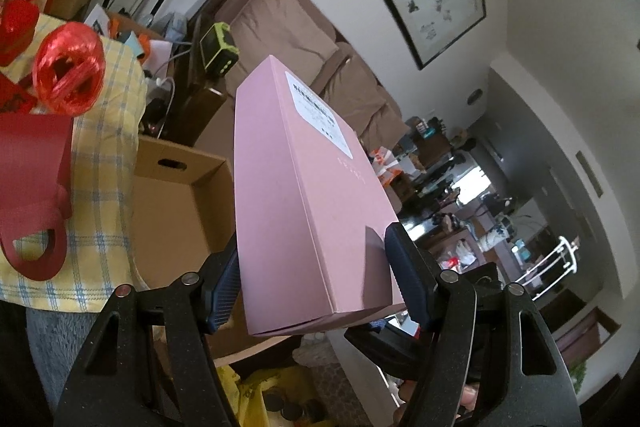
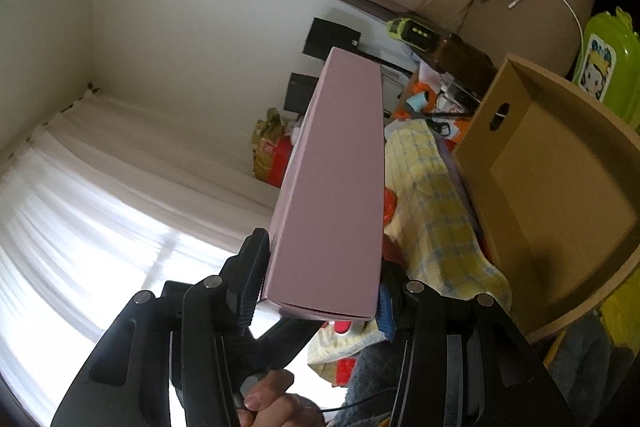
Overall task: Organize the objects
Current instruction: 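Carry the pink box with the right gripper over the cardboard box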
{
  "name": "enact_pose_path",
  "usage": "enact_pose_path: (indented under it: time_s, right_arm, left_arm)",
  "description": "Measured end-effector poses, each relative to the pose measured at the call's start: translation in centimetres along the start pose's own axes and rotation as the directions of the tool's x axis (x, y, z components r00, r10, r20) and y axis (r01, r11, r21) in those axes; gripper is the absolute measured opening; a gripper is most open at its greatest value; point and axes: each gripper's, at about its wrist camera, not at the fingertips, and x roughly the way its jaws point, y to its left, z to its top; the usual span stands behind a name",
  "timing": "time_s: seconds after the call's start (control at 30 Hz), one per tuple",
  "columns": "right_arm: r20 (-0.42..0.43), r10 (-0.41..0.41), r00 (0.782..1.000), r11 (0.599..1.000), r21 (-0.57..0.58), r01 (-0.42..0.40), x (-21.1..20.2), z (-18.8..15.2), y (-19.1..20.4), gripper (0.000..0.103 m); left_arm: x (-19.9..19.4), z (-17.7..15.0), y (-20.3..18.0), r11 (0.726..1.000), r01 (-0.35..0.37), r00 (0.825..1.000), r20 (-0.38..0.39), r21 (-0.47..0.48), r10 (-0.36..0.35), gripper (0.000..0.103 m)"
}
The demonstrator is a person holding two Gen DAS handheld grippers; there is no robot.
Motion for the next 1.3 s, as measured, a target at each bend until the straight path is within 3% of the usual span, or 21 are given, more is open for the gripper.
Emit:
enact_pose_path:
  time_s: [0.4,1.3]
  right_arm:
    - [-0.037,-0.019,0.999,0.998,0.067,0.022,0.7,-0.3,-2.2,0.047]
    - [0.025,-0.138,0.99,0.971,0.2,0.131,-1.8,1.3,-9.8,0.049]
  left_arm:
    - [1.0,-0.8,1.8,0.998,-0.043,0.999,-0.021,-0.043,0.042,0.066]
    - [9.2,-4.3,3.4,0.993,-0.114,0.988,-0.108,-0.008,0.112,0.066]
